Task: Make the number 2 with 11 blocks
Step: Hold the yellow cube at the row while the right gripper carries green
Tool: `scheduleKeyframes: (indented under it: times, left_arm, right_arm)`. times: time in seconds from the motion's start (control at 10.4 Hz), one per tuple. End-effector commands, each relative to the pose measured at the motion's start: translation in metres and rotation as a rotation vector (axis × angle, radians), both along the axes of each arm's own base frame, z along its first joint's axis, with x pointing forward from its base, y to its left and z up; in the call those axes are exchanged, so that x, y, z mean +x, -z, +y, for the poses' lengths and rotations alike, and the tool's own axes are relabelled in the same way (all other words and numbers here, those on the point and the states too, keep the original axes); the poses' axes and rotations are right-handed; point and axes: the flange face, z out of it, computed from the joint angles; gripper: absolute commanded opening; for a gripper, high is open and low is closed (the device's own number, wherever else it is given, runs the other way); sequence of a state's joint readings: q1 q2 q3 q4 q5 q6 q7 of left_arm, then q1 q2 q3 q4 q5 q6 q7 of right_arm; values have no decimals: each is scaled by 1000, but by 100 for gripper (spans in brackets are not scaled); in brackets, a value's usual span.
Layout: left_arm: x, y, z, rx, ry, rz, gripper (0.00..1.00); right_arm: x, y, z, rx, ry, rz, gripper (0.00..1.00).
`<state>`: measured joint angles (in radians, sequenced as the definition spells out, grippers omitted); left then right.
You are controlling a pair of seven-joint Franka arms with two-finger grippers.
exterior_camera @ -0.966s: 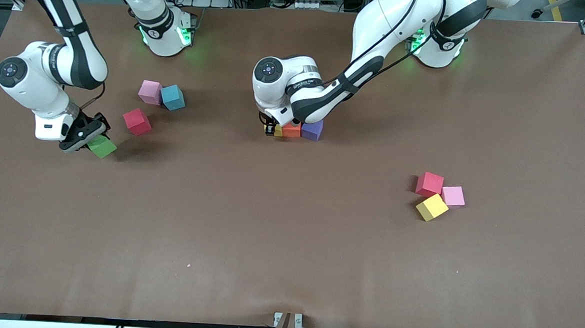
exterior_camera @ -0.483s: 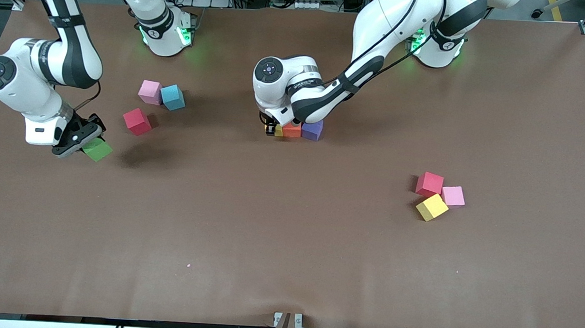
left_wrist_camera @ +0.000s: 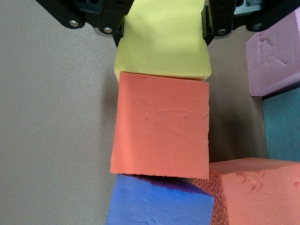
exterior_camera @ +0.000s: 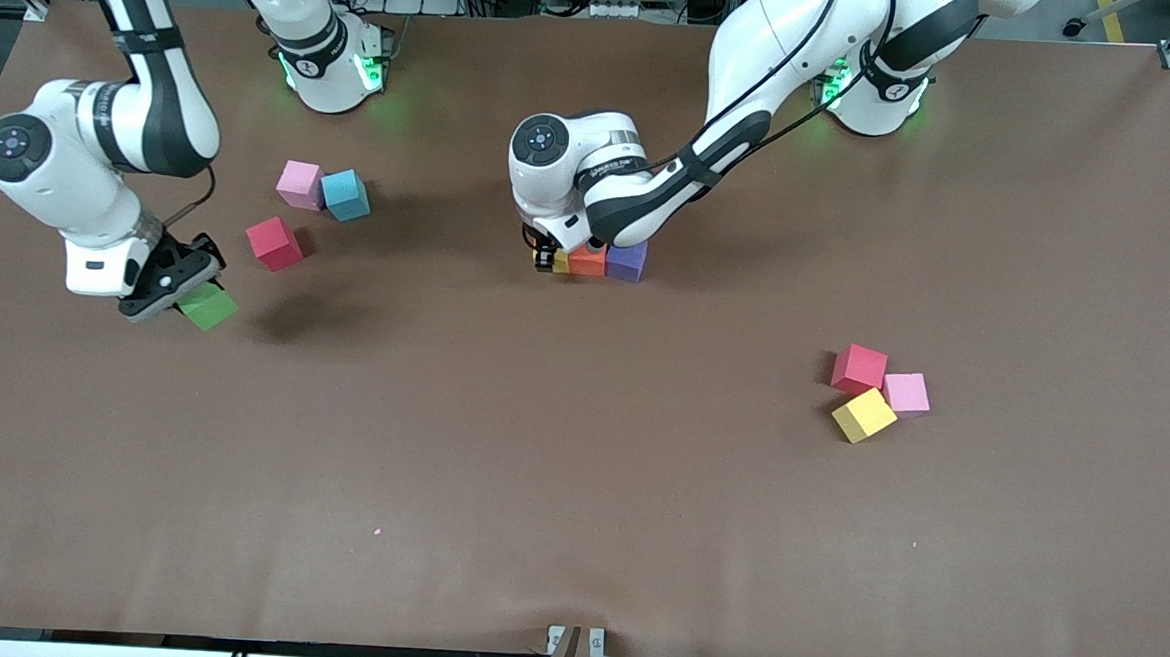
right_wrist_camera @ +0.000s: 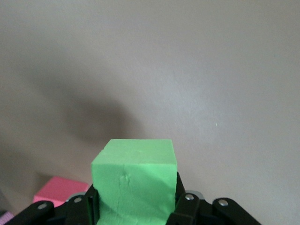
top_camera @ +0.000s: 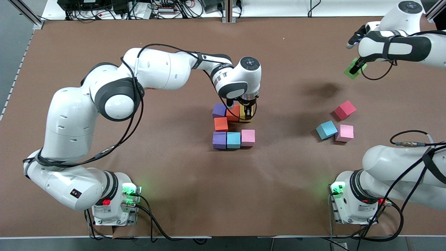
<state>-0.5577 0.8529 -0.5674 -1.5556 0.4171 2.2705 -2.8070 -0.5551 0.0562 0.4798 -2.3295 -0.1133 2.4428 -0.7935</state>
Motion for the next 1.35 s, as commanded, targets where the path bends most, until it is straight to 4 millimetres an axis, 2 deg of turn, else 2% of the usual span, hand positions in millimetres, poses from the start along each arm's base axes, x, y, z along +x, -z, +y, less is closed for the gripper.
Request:
scheduleKeyframes:
  times: [0.0, 0.19, 0.29, 0.39, 0.48, 0.68, 0.87, 1.06, 1.26]
  left_arm:
    - [-13, 16, 16, 85, -178, -9, 41]
    - [-13, 14, 14, 82, -178, -9, 48]
    - [-13, 14, 14, 80, -178, -10, 61]
    - [-13, 14, 14, 80, -179, -9, 84]
    - [-12, 12, 12, 75, -180, -12, 100]
    - [-5, 5, 10, 61, -192, -18, 100]
    - [4, -16, -1, 17, -214, -28, 100]
    - [-4, -44, -13, -24, -205, -37, 100]
    - [-10, -63, -18, -43, -200, -38, 100]
  right_arm:
    - [8, -5, 13, 18, 22, -12, 32]
    - [11, -2, 13, 26, 24, -13, 32]
    - [13, -2, 17, 30, 33, -14, 32]
    - [15, 0, 25, 36, 42, -13, 32]
    - [19, 0, 36, 43, 67, -16, 32]
    - [23, -1, 53, 53, 92, -20, 32]
    - [25, 0, 65, 61, 111, -21, 32]
    - [26, -2, 79, 65, 136, -25, 32]
    - [27, -7, 102, 72, 174, -31, 32]
